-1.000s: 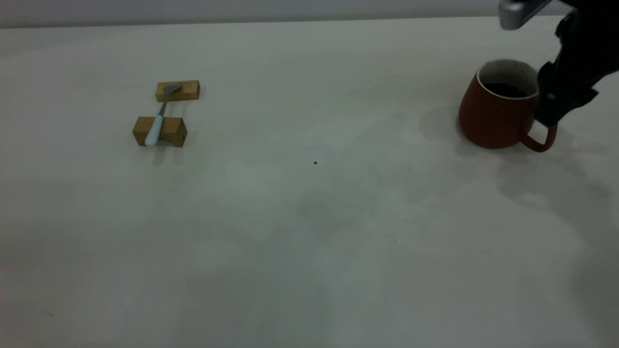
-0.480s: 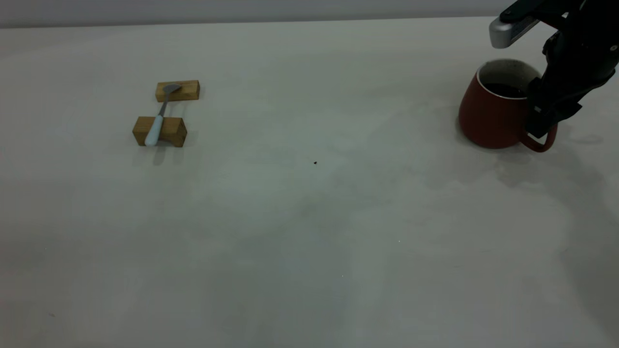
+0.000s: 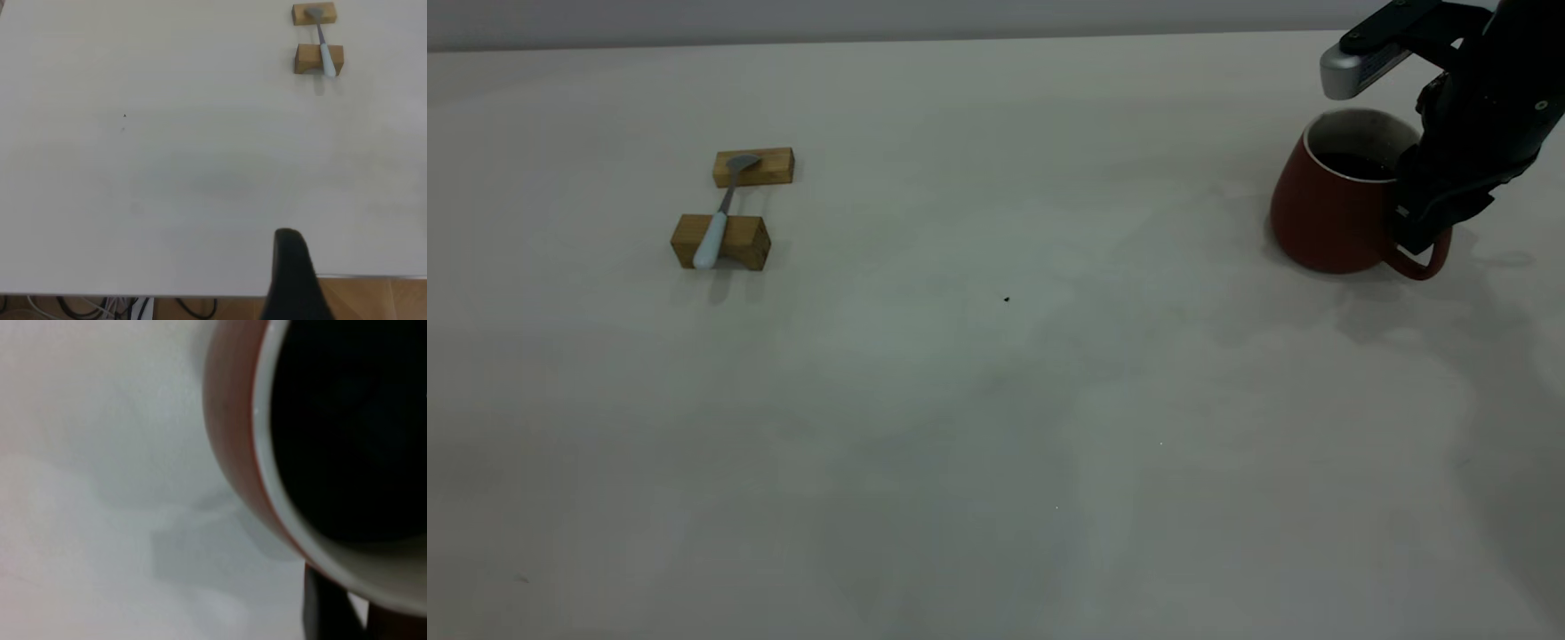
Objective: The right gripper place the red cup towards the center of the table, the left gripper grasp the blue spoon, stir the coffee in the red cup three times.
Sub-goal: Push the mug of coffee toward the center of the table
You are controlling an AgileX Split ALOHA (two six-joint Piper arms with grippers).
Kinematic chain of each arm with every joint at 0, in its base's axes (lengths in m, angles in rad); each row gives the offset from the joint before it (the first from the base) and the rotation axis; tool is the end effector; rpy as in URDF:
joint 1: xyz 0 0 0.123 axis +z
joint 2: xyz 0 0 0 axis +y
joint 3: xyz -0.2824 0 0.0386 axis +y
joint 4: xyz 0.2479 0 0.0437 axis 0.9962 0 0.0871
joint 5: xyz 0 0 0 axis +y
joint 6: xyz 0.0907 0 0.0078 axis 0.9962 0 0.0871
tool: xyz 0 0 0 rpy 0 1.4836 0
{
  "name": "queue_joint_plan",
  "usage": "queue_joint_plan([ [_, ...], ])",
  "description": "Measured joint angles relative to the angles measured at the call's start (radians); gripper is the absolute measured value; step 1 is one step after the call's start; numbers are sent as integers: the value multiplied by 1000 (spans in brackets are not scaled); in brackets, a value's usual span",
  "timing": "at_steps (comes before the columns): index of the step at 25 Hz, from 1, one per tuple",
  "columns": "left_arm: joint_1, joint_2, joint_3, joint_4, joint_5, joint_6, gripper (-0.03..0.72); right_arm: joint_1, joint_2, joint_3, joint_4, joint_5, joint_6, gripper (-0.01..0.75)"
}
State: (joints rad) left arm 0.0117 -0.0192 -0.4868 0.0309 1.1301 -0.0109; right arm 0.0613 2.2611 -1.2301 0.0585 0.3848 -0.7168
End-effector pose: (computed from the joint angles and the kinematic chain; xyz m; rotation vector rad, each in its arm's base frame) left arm -0.0093 0.0024 0.2679 -0.0267 2.1073 0.0378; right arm 0.3954 0.0263 0.0376 -1.0313 2.7129 -0.0744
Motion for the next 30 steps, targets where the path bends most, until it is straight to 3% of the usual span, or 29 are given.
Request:
queue_joint_plan([
  [2,0,0,0,0,0,0,570,0,0,0,1,0,0,213],
  [4,0,0,0,0,0,0,570,0,0,0,1,0,1,176],
  [15,0,0,0,0,0,0,570,20,0,0,-1,0,5,175],
  [30,0,0,0,0,0,0,570,240,1,-7,1,11,100,175],
])
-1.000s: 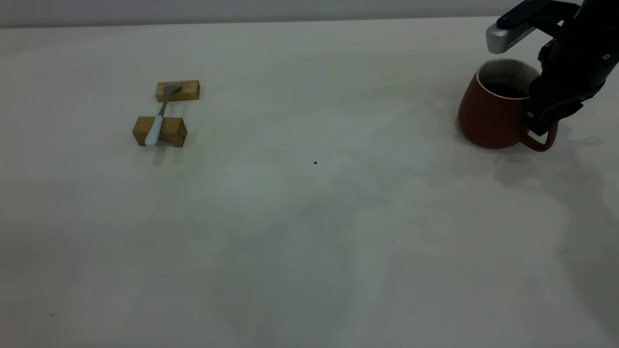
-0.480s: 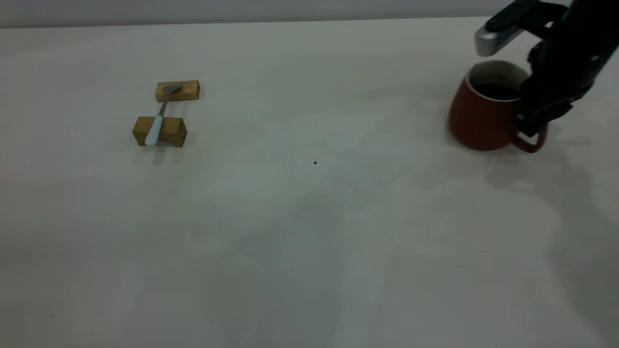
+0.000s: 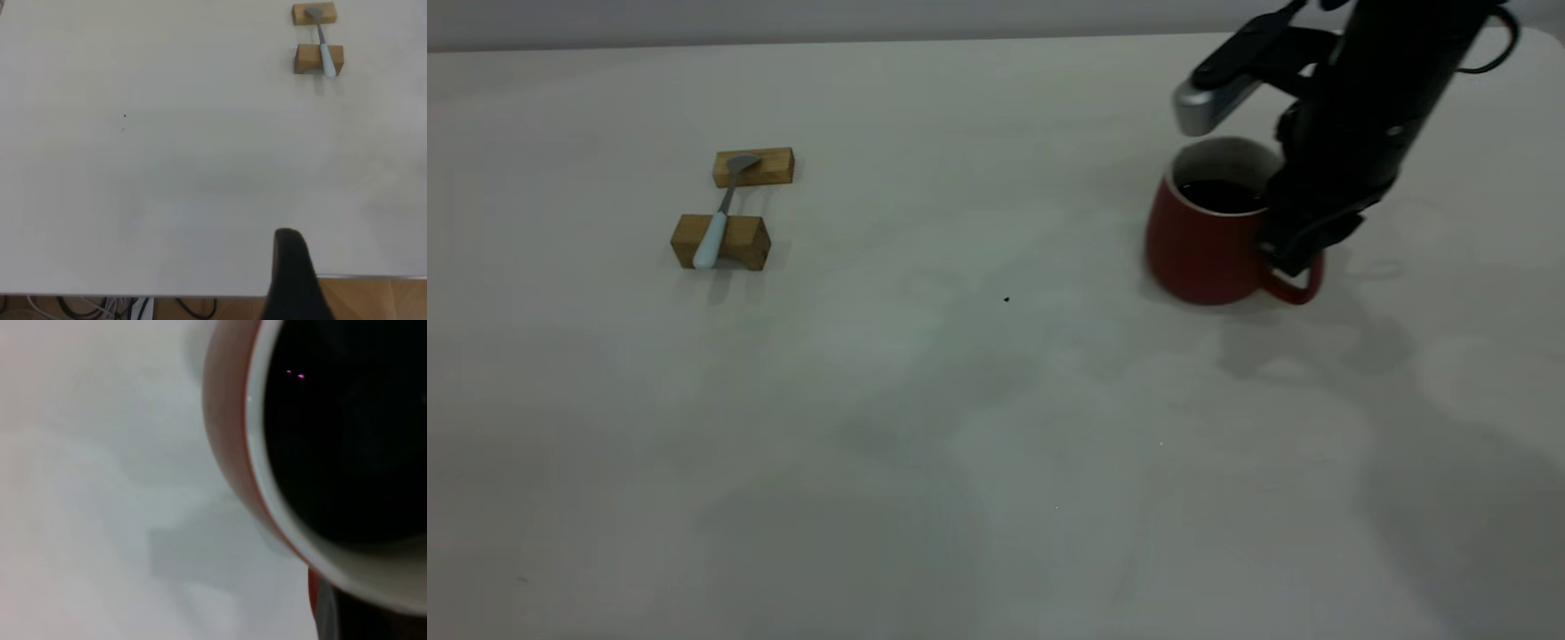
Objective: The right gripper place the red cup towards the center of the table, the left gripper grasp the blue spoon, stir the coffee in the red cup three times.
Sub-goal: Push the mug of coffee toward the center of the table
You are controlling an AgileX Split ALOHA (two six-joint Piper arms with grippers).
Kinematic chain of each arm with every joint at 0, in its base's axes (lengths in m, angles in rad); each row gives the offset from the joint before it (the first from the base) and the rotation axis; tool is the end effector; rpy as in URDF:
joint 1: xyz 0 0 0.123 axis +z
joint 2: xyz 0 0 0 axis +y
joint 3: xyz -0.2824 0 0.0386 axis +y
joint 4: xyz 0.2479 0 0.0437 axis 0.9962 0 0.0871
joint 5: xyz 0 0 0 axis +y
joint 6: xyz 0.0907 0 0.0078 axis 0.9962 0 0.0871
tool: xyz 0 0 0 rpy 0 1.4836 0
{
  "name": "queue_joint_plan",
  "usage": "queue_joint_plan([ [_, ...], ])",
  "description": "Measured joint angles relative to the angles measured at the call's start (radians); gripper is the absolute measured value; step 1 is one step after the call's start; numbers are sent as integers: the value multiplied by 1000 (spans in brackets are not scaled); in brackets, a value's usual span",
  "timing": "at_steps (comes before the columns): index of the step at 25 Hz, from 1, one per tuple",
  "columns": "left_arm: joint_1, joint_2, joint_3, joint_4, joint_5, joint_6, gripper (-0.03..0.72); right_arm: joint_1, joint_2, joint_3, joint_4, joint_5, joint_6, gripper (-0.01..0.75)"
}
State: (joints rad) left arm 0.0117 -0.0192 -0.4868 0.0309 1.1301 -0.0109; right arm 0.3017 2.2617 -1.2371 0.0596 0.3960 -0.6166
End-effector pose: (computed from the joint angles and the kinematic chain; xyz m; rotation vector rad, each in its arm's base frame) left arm -0.0093 0.0024 0.2679 -0.0267 2.1073 0.0378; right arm 0.3786 0.1200 0.0384 -1.2180 2.6347 -0.0119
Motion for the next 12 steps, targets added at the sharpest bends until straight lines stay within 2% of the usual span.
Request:
queue_joint_plan([
  [6,0,0,0,0,0,0,570,75,8,-58,-20,48,76,175],
  [12,0,0,0,0,0,0,570,102,14,-94,-36,61,111,175],
])
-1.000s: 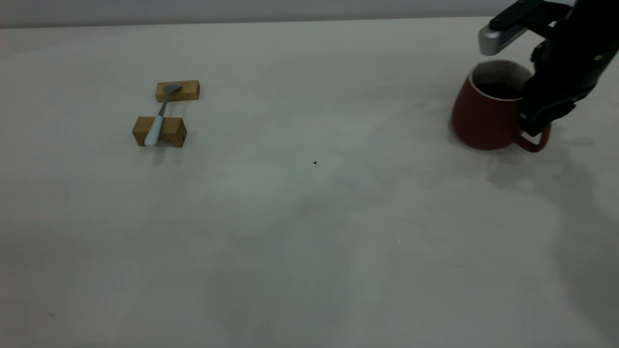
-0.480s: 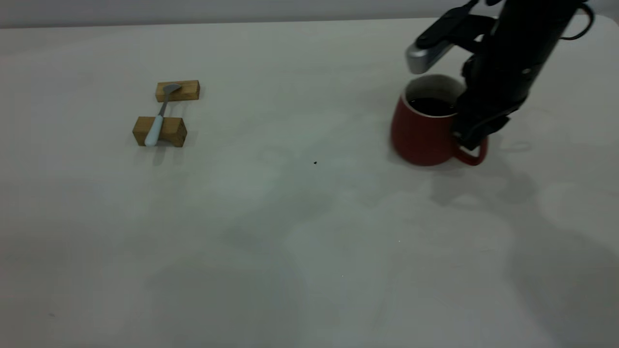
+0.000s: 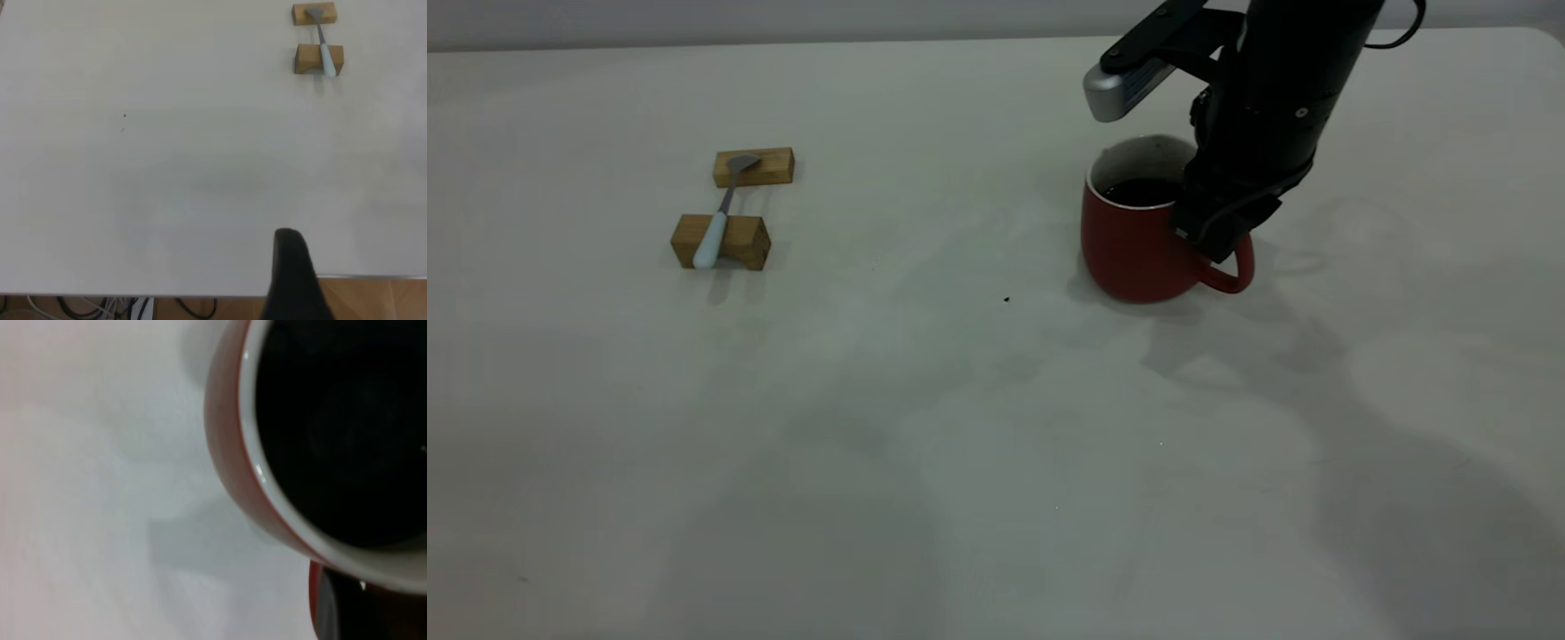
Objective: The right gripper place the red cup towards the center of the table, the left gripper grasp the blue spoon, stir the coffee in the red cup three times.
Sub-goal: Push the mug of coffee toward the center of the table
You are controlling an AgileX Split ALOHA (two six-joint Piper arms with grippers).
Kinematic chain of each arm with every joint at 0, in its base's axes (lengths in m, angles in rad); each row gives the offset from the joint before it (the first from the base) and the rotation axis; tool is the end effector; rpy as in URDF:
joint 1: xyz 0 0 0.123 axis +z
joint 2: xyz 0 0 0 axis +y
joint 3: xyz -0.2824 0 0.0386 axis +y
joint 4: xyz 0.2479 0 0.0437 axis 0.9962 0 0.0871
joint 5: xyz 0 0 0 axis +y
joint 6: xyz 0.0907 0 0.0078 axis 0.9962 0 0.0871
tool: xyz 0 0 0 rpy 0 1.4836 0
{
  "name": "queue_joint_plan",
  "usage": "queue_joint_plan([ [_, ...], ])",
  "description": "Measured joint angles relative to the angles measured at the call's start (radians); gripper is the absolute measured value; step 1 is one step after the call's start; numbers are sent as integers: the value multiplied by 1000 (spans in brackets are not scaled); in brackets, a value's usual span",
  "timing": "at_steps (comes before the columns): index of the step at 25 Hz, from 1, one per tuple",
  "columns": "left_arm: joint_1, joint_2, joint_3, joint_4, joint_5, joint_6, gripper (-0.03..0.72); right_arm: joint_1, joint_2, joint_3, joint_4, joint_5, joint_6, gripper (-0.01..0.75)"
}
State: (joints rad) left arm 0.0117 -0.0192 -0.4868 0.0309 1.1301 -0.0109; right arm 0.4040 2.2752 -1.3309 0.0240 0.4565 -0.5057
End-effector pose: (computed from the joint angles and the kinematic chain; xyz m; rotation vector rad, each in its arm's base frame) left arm -0.0093 0.0024 0.2679 -0.0267 2.1073 0.0378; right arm 0.3822 0.1644 0.0499 -1.2409 2.6035 0.0003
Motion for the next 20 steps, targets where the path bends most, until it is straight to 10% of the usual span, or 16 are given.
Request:
queue_joint_plan([
  [20,0,0,0,0,0,0,570,83,29,-6,59,-100,13,175],
])
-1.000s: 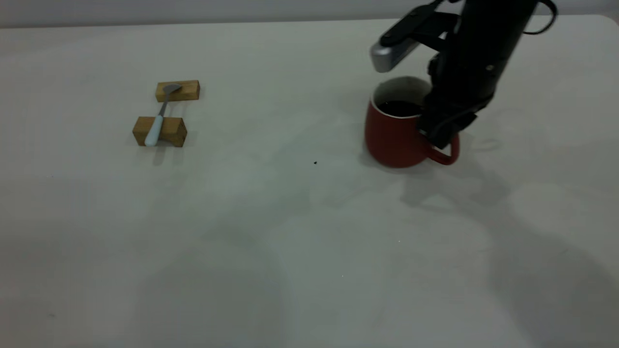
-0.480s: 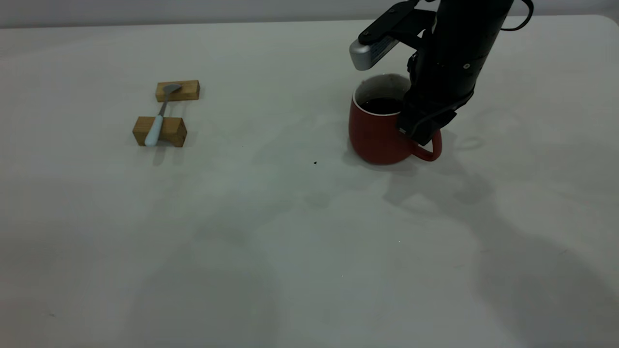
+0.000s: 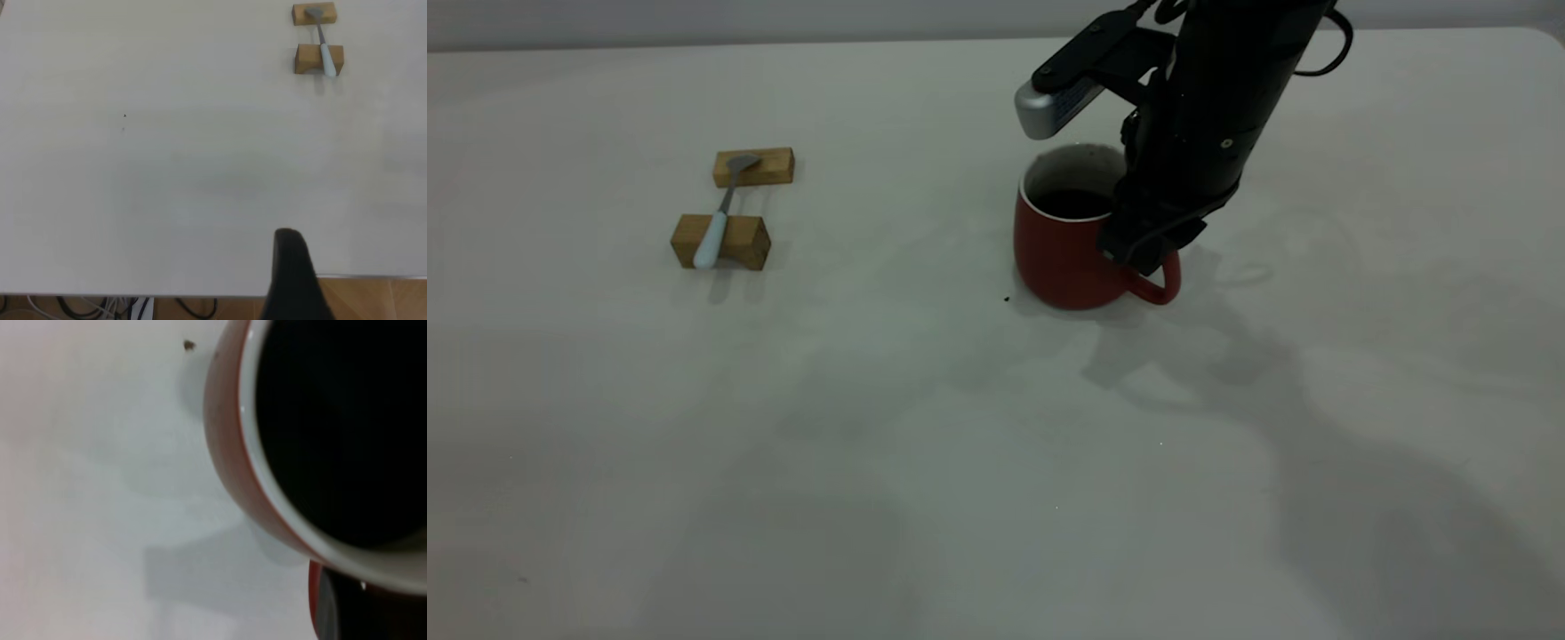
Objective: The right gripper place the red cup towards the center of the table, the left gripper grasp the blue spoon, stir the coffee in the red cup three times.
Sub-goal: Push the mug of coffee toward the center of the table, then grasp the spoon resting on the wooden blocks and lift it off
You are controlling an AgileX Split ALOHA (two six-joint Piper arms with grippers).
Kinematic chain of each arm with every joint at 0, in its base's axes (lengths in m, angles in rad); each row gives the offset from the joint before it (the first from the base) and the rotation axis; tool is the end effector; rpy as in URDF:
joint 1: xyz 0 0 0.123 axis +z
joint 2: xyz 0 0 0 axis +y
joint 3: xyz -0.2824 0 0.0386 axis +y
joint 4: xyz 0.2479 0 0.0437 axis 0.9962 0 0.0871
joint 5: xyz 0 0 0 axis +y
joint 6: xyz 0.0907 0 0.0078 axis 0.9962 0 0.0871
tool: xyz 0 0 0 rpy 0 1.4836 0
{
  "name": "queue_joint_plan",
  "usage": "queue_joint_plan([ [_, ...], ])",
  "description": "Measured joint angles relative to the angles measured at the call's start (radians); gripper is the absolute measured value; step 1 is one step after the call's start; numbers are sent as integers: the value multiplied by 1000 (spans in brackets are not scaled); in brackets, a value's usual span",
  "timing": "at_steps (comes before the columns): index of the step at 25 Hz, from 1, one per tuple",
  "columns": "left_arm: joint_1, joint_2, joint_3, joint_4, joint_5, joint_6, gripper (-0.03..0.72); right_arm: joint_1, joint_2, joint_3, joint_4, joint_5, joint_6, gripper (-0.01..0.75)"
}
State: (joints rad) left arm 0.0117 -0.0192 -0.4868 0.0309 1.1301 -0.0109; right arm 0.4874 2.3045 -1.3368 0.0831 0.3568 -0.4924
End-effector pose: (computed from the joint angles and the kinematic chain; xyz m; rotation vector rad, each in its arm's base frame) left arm -0.0093 0.0024 0.2679 -0.0267 2.1073 0.0378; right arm 0.3735 0.2010 0.0415 -1.2298 2.5240 0.0580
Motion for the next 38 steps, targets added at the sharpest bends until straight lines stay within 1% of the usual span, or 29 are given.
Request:
queue_joint_plan([
  [10,0,0,0,0,0,0,570,17,5,0,28,-39,1,175],
  [12,0,0,0,0,0,0,570,17,5,0,29,-41,4,194],
  [14,0,0,0,0,0,0,570,17,5,0,30,-46,9,246],
  [18,0,0,0,0,0,0,570,17,5,0,32,-49,9,427],
  [20,0,0,0,0,0,0,570,17,-4,-2,26,-20,9,517],
  [23,0,0,0,0,0,0,570,17,-55,-2,-2,79,9,601],
  [26,0,0,0,0,0,0,570,17,-155,-2,-16,206,13,614],
  [28,0,0,0,0,0,0,570,17,-239,-2,-18,307,45,597],
  [30,0,0,0,0,0,0,570,18,-338,-2,-23,418,98,564],
  [33,0,0,0,0,0,0,570,21,-480,-2,-74,588,204,521],
  [36,0,0,0,0,0,0,570,21,-612,-2,-147,760,378,511],
  [38,0,0,0,0,0,0,570,21,-693,1,-192,834,492,514],
])
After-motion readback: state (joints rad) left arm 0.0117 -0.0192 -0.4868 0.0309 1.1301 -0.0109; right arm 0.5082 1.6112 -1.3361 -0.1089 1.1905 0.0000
